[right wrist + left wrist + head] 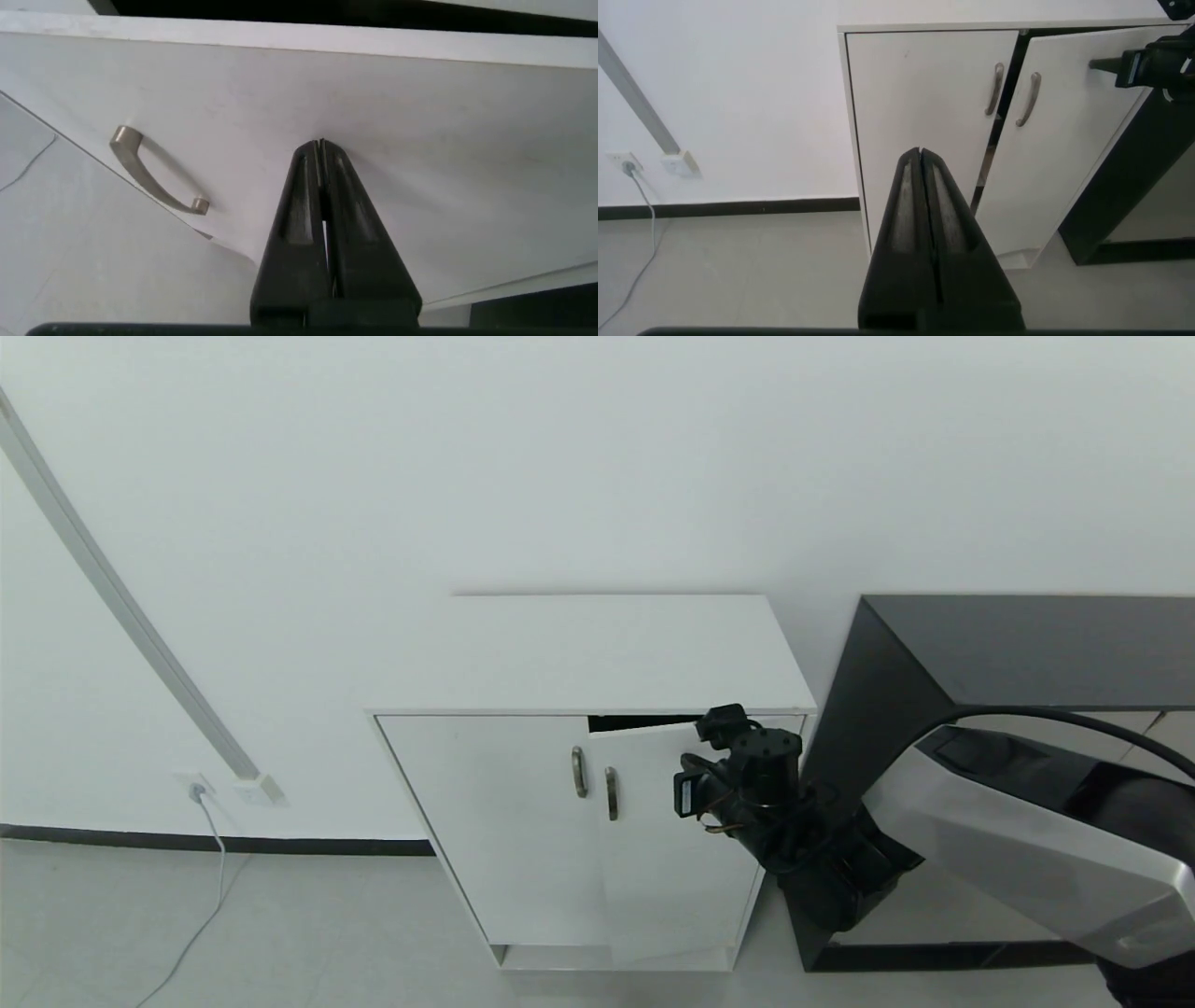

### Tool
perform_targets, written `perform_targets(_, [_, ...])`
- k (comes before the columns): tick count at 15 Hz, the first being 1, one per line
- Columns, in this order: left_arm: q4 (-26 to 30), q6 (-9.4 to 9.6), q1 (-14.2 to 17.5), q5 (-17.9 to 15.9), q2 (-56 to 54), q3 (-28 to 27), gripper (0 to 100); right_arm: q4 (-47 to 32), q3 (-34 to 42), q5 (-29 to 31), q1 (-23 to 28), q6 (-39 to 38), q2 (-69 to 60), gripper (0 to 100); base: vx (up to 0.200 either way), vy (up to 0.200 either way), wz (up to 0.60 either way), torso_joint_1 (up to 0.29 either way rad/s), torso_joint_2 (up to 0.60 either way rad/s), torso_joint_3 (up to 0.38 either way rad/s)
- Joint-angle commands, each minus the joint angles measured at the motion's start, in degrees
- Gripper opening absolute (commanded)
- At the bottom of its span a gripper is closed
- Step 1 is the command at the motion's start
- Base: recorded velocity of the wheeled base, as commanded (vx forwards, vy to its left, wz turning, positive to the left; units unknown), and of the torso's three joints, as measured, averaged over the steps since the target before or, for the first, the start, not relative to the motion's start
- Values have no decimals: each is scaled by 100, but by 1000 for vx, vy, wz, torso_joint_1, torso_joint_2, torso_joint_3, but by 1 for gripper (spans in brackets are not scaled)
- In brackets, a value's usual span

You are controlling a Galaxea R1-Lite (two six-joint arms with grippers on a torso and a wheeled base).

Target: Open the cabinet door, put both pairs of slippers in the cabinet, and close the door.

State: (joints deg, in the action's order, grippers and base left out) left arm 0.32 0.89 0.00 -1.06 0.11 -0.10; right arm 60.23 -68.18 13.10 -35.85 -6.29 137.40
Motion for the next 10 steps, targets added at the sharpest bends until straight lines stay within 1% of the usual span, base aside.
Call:
perform_targets(1, [-5, -1, 0, 1, -2, 1, 0, -20, -90, 8, 34, 75, 103, 0, 0, 0, 0, 0, 0, 0])
perform_targets(3, [3, -1, 0, 1, -2, 1, 0, -56, -239, 25, 52, 84, 182, 0, 0, 0, 0, 0, 0, 0])
perform_targets(10, [-5, -1, 0, 1, -2, 1, 0, -126, -389, 25, 96, 154, 305, 0, 0, 0, 0, 0, 0, 0])
